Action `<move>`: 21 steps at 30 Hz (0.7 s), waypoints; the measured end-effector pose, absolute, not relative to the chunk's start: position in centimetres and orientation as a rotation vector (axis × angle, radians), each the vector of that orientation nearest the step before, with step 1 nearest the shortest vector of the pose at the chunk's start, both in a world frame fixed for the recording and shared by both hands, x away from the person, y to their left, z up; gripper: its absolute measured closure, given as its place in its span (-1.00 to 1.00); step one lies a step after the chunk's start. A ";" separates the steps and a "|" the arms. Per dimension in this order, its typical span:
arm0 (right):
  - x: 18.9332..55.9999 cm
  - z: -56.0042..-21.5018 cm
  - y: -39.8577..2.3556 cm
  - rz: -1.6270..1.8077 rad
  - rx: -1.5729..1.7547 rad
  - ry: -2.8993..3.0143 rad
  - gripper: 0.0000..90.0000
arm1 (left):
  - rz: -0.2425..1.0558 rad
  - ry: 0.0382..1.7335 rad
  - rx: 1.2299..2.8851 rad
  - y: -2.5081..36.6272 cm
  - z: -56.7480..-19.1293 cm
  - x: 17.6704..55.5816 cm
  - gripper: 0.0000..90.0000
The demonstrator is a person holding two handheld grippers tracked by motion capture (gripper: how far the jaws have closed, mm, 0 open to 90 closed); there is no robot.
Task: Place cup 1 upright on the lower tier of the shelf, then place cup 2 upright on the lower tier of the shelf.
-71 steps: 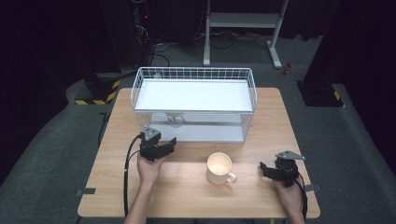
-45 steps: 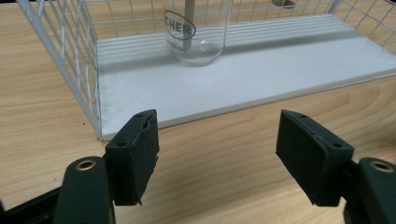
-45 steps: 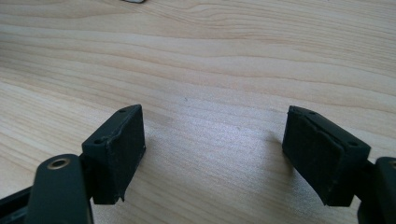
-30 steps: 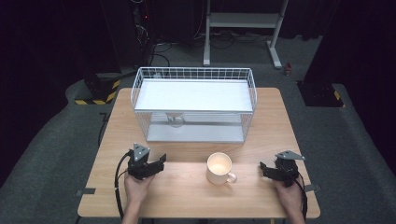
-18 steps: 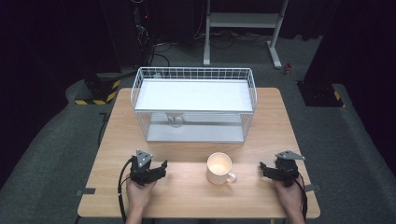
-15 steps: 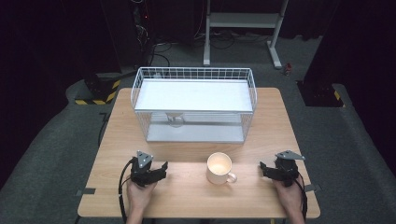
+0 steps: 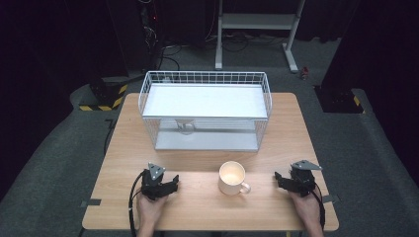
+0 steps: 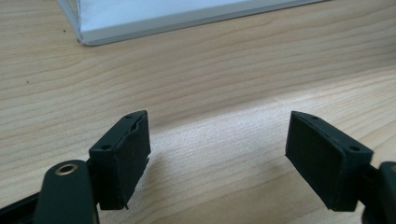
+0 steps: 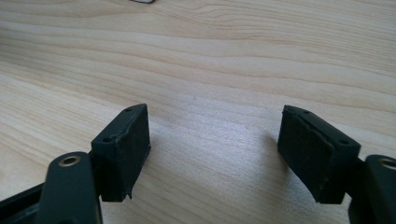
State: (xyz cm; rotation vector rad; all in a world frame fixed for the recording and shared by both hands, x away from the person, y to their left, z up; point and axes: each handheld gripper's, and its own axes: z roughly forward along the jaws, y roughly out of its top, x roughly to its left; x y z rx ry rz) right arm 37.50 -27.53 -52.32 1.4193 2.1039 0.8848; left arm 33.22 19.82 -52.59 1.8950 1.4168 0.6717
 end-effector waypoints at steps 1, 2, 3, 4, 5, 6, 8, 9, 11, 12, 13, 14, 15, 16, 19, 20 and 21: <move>37.5 -52.3 -27.6 0.887 1.416 2.109 -0.45 | 0.680 1.415 1.905 19.9 -52.7 33.2 -0.50; 37.5 -52.3 -27.6 0.888 1.416 2.110 -0.47 | 0.680 1.427 1.906 19.8 -52.8 33.3 -0.49; 37.5 -52.3 -27.5 0.890 1.417 2.117 -0.52 | 0.687 1.426 1.907 19.8 -52.7 33.3 -0.50; 37.6 -52.3 -27.5 0.888 1.404 2.129 -0.56 | 0.691 1.429 1.902 19.8 -52.7 33.2 -0.50; 37.5 -52.3 -27.5 0.881 1.391 2.141 -0.58 | 0.686 1.429 1.907 19.9 -52.8 33.3 -0.49; 37.4 -52.2 -27.3 0.886 1.392 2.155 -0.59 | 0.672 1.435 1.924 19.9 -52.8 33.4 -0.50; 36.8 -52.0 -27.0 0.946 1.353 2.161 -0.62 | 0.644 1.441 1.919 20.1 -52.8 33.4 -0.54; 36.4 -51.9 -26.8 0.973 1.329 2.161 -0.62 | 0.644 1.442 1.920 20.1 -52.8 33.4 -0.53; 35.9 -51.8 -26.3 1.019 1.292 2.178 -0.65 | 0.649 1.441 1.918 20.1 -52.8 33.4 -0.54; 35.6 -51.7 -26.0 1.034 1.279 2.188 -0.66 | 0.648 1.442 1.917 20.0 -52.9 33.4 -0.55; 35.3 -51.6 -25.8 1.051 1.265 2.195 -0.67 | 0.649 1.442 1.918 20.0 -52.9 33.4 -0.55; 35.1 -51.6 -25.5 1.074 1.256 2.199 -0.68 | 0.645 1.445 1.918 20.0 -52.9 33.4 -0.56; 34.8 -51.6 -25.3 1.103 1.253 2.204 -0.70 | 0.645 1.444 1.923 20.0 -52.9 33.4 -0.58; 34.5 -51.6 -25.1 1.126 1.252 2.210 -0.70 | 0.644 1.445 1.923 20.0 -52.9 33.4 -0.59; 33.7 -51.3 -24.5 1.208 1.218 2.228 -0.71 | 0.645 1.448 1.921 20.0 -52.9 33.4 -0.60; 33.5 -51.2 -24.4 1.231 1.200 2.230 -0.72 | 0.645 1.448 1.921 20.0 -52.9 33.4 -0.60; 33.2 -51.0 -24.3 1.259 1.183 2.230 -0.72 | 0.644 1.448 1.921 20.0 -52.9 33.4 -0.60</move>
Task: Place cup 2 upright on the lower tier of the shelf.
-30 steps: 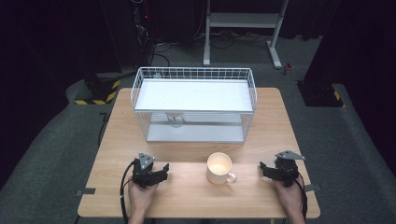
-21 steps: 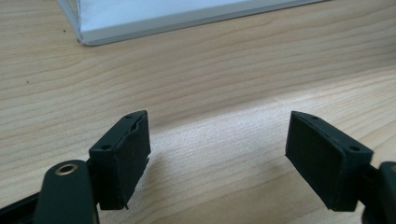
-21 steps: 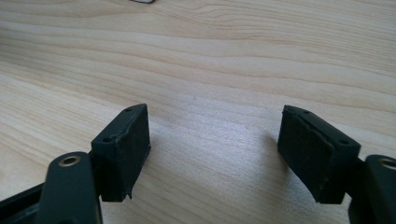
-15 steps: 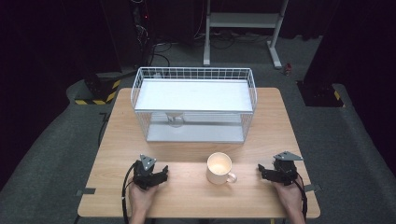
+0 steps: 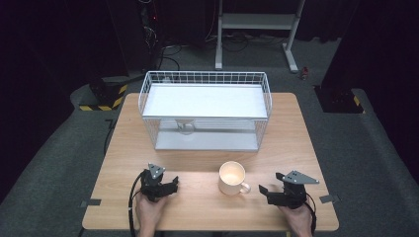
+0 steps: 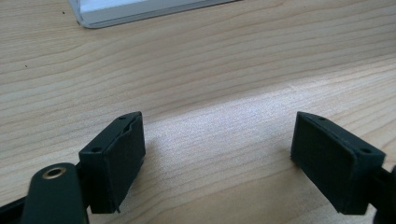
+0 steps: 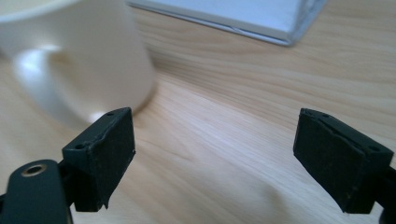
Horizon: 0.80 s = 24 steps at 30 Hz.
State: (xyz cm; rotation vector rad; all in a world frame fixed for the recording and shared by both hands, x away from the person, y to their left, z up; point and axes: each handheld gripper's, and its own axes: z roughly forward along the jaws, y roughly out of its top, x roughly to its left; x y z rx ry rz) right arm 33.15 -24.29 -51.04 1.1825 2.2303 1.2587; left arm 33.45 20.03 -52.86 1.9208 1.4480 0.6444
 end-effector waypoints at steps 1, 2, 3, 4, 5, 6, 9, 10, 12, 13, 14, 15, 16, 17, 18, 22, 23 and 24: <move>32.8 -50.9 -24.1 1.299 1.164 2.235 -0.73 | 0.644 1.448 1.921 20.0 -52.9 33.4 -0.60; 32.6 -50.7 -24.0 1.335 1.145 2.245 -0.76 | 0.644 1.448 1.921 20.0 -52.9 33.4 -0.60; 32.4 -50.6 -23.8 1.370 1.128 2.252 -0.78 | 0.646 1.446 1.921 20.0 -52.9 33.4 -0.60; 32.2 -50.5 -23.7 1.395 1.091 2.251 -0.80 | 0.646 1.446 1.922 20.0 -52.9 33.4 -0.60; 32.0 -50.4 -23.5 1.416 1.075 2.253 -0.80 | 0.646 1.446 1.922 20.0 -52.9 33.4 -0.60; 31.9 -50.2 -23.2 1.427 1.062 2.259 -0.80 | 0.646 1.447 1.921 20.0 -52.9 33.4 -0.60; 31.6 -49.8 -22.3 1.434 1.039 2.272 -0.81 | 0.646 1.446 1.922 20.0 -52.9 33.4 -0.60; 31.5 -49.7 -22.0 1.437 1.030 2.281 -0.81 | 0.645 1.447 1.921 20.0 -52.9 33.4 -0.60; 31.5 -49.5 -21.4 1.439 1.007 2.293 -0.81 | 0.645 1.446 1.921 20.0 -52.9 33.4 -0.60; 31.5 -49.4 -21.0 1.437 0.993 2.299 -0.81 | 0.645 1.446 1.921 20.0 -52.9 33.4 -0.60; 31.6 -49.3 -20.6 1.437 0.979 2.303 -0.81 | 0.645 1.446 1.922 20.0 -52.9 33.4 -0.60; 31.7 -49.3 -20.3 1.438 0.964 2.306 -0.81 | 0.645 1.446 1.921 20.0 -52.9 33.4 -0.60; 31.8 -49.2 -20.0 1.439 0.956 2.312 -0.81 | 0.645 1.446 1.921 20.0 -52.9 33.4 -0.60; 31.9 -49.1 -19.7 1.437 0.944 2.317 -0.81 | 0.644 1.447 1.923 20.0 -52.9 33.4 -0.60; 32.1 -49.0 -19.4 1.434 0.934 2.323 -0.81 | 0.645 1.447 1.921 20.0 -52.9 33.4 -0.60; 32.4 -48.5 -18.2 1.417 0.898 2.350 -0.81 | 0.644 1.446 1.923 20.0 -52.9 33.4 -0.61; 32.5 -48.5 -17.9 1.407 0.889 2.351 -0.81 | 0.644 1.445 1.923 20.0 -52.9 33.4 -0.61; 32.6 -48.5 -17.8 1.398 0.887 2.352 -0.81 | 0.645 1.445 1.923 20.0 -52.9 33.4 -0.61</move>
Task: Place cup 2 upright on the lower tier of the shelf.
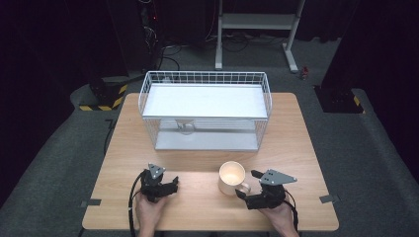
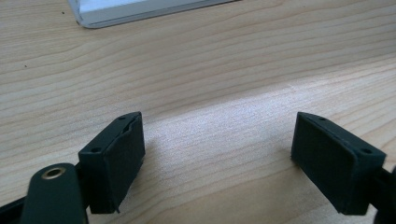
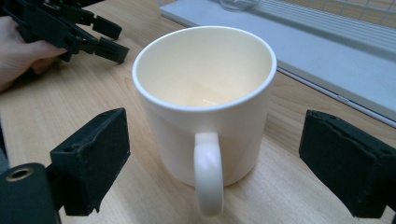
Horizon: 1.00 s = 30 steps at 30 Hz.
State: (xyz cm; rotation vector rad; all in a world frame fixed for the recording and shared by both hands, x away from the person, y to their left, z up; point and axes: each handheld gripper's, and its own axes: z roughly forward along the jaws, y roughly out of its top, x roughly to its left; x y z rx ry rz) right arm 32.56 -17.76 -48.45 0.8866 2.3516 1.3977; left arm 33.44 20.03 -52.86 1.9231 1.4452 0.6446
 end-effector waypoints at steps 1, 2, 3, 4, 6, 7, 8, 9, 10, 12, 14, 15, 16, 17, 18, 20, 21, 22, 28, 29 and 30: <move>32.7 -48.5 -17.6 1.385 0.881 2.354 -0.81 | 0.645 1.445 1.923 20.0 -52.9 33.4 -0.61; 32.9 -48.5 -17.3 1.378 0.884 2.361 -0.81 | 0.645 1.445 1.924 20.0 -52.9 33.4 -0.61; 33.0 -48.5 -17.2 1.375 0.884 2.368 -0.81 | 0.644 1.443 1.929 20.1 -52.8 33.4 -0.61; 33.1 -48.5 -17.0 1.368 0.880 2.376 -0.81 | 0.644 1.443 1.929 20.1 -52.8 33.4 -0.61; 33.2 -48.5 -16.8 1.356 0.880 2.387 -0.81 | 0.644 1.444 1.929 20.1 -52.8 33.4 -0.61; 33.2 -48.6 -16.7 1.353 0.876 2.391 -0.81 | 0.644 1.444 1.929 20.1 -52.8 33.4 -0.61; 33.3 -48.6 -16.7 1.347 0.871 2.394 -0.81 | 0.644 1.444 1.929 20.1 -52.8 33.4 -0.61; 33.4 -48.6 -16.6 1.339 0.877 2.402 -0.81 | 0.644 1.444 1.929 20.1 -52.8 33.4 -0.61; 33.4 -48.6 -16.5 1.324 0.883 2.407 -0.81 | 0.644 1.444 1.928 20.1 -52.8 33.4 -0.61; 33.5 -48.6 -16.4 1.312 0.882 2.409 -0.81 | 0.644 1.444 1.929 20.1 -52.8 33.4 -0.61; 33.6 -48.5 -16.2 1.310 0.879 2.411 -0.81 | 0.644 1.444 1.929 20.1 -52.8 33.4 -0.61; 33.6 -48.5 -16.1 1.308 0.883 2.412 -0.81 | 0.644 1.444 1.929 20.1 -52.8 33.4 -0.61; 33.7 -48.5 -16.0 1.306 0.873 2.411 -0.81 | 0.644 1.444 1.929 20.1 -52.8 33.4 -0.61; 33.7 -48.5 -15.9 1.308 0.869 2.411 -0.81 | 0.644 1.444 1.929 20.1 -52.8 33.4 -0.61; 33.8 -48.4 -15.8 1.307 0.862 2.410 -0.81 | 0.645 1.444 1.929 20.1 -52.8 33.4 -0.61; 33.9 -48.4 -15.6 1.306 0.860 2.408 -0.81 | 0.645 1.446 1.928 20.1 -52.8 33.4 -0.62; 33.9 -48.4 -15.5 1.306 0.859 2.407 -0.81 | 0.646 1.446 1.929 20.1 -52.8 33.4 -0.62; 33.9 -48.4 -15.4 1.309 0.861 2.404 -0.81 | 0.645 1.447 1.928 20.1 -52.9 33.5 -0.62; 34.1 -48.6 -14.7 1.292 0.849 2.422 -0.82 | 0.645 1.447 1.928 20.1 -52.9 33.5 -0.62; 34.2 -48.7 -14.6 1.287 0.849 2.421 -0.82 | 0.645 1.446 1.928 20.1 -52.9 33.5 -0.62; 34.2 -48.7 -14.6 1.285 0.853 2.421 -0.82 | 0.646 1.446 1.928 20.1 -52.9 33.5 -0.62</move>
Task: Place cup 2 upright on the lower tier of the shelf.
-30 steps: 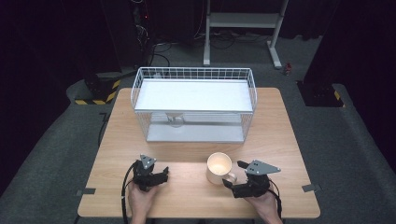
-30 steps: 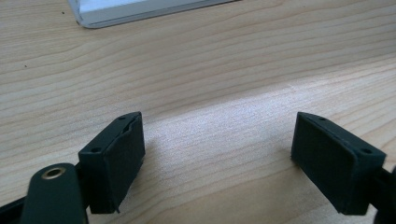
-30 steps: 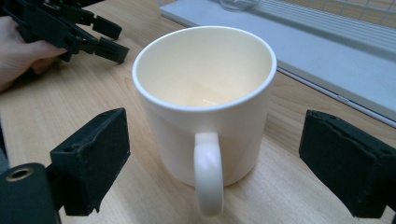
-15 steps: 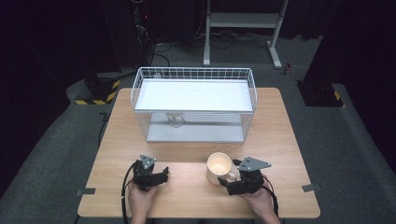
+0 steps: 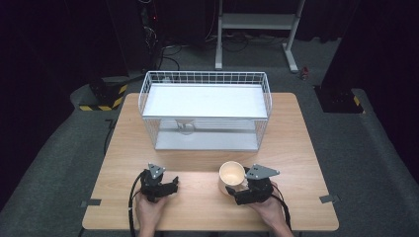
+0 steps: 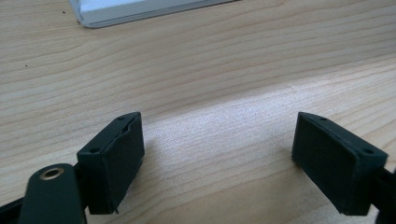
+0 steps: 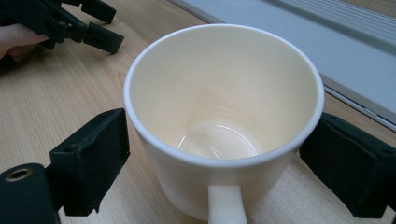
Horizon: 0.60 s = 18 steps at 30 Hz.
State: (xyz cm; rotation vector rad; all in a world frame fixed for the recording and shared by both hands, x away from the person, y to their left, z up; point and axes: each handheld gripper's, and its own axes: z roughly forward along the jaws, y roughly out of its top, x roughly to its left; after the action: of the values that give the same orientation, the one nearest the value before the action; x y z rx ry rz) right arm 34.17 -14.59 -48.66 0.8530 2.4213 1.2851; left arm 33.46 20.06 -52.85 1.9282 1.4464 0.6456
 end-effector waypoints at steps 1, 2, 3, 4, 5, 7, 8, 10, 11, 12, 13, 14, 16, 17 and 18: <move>34.2 -48.6 -14.6 1.289 0.855 2.419 -0.81 | 0.644 1.447 1.928 20.1 -52.9 33.4 -0.62; 34.2 -48.6 -14.6 1.291 0.854 2.415 -0.81 | 0.644 1.448 1.928 20.1 -52.9 33.4 -0.62; 34.3 -48.7 -14.6 1.290 0.854 2.413 -0.81 | 0.644 1.447 1.928 20.1 -52.8 33.5 -0.62; 34.3 -48.7 -14.5 1.289 0.857 2.412 -0.82 | 0.644 1.447 1.928 20.1 -52.9 33.4 -0.62; 34.3 -48.7 -14.5 1.288 0.857 2.409 -0.82 | 0.644 1.447 1.928 20.1 -52.9 33.4 -0.62; 34.4 -48.8 -14.3 1.284 0.857 2.414 -0.82 | 0.645 1.449 1.922 20.0 -52.9 33.5 -0.62; 34.5 -48.9 -14.2 1.282 0.853 2.414 -0.82 | 0.645 1.449 1.923 20.0 -52.9 33.5 -0.62; 34.5 -48.9 -14.1 1.280 0.850 2.407 -0.82 | 0.645 1.449 1.922 20.0 -52.9 33.5 -0.62; 34.5 -48.9 -14.0 1.280 0.851 2.407 -0.82 | 0.645 1.450 1.922 20.0 -52.9 33.5 -0.62; 34.6 -48.9 -14.0 1.282 0.855 2.405 -0.82 | 0.645 1.449 1.922 20.0 -52.9 33.5 -0.62; 34.6 -48.9 -14.0 1.282 0.857 2.402 -0.82 | 0.645 1.450 1.922 20.0 -52.9 33.5 -0.62; 34.7 -48.9 -14.0 1.279 0.859 2.403 -0.82 | 0.645 1.449 1.922 20.0 -52.9 33.5 -0.62; 34.8 -49.0 -13.8 1.273 0.858 2.404 -0.82 | 0.646 1.448 1.922 20.0 -52.9 33.5 -0.62; 34.7 -49.0 -13.7 1.266 0.859 2.404 -0.82 | 0.645 1.449 1.922 20.0 -52.9 33.5 -0.62; 34.7 -49.0 -13.6 1.261 0.863 2.405 -0.82 | 0.645 1.450 1.922 20.0 -52.9 33.5 -0.62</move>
State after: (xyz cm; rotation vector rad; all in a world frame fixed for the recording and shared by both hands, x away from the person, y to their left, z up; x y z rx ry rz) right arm 34.74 -13.63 -48.97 0.8626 2.4046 1.2613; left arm 33.45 20.03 -52.87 1.9216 1.4496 0.6449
